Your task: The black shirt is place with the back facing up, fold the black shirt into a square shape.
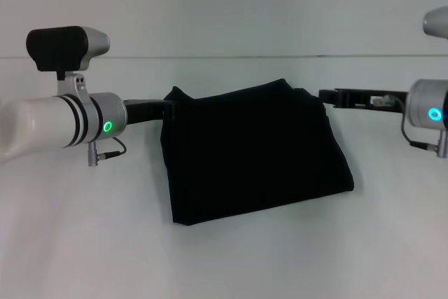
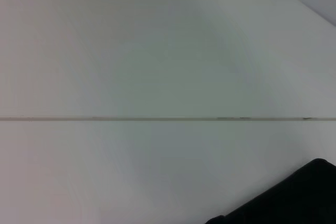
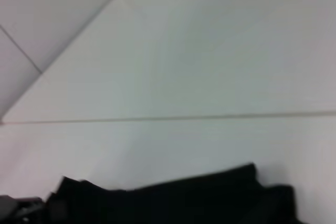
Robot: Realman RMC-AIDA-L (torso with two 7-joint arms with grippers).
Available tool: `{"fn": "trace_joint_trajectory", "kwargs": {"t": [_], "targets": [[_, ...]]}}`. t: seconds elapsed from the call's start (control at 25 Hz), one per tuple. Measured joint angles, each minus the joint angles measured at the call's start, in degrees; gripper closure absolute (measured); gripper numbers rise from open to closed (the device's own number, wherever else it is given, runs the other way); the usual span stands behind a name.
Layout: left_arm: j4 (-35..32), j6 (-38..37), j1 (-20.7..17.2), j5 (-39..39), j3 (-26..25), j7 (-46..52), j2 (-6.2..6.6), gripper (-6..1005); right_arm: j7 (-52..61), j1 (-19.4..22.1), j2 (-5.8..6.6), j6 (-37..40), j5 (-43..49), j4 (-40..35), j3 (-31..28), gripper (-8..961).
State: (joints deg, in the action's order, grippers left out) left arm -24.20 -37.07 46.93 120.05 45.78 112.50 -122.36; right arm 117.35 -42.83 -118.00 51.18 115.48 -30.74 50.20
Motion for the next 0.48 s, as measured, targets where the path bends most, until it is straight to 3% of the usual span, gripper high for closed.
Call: {"fn": "trace_joint_trajectory", "kwargs": {"t": [0.48], "targets": [[-0.1,-1.5,0.3,-0.1,0.0,-0.1,-0.13,947,-1.5,-6.7,-1.93,-11.7,0.5,9.1,6.5,938]]}}
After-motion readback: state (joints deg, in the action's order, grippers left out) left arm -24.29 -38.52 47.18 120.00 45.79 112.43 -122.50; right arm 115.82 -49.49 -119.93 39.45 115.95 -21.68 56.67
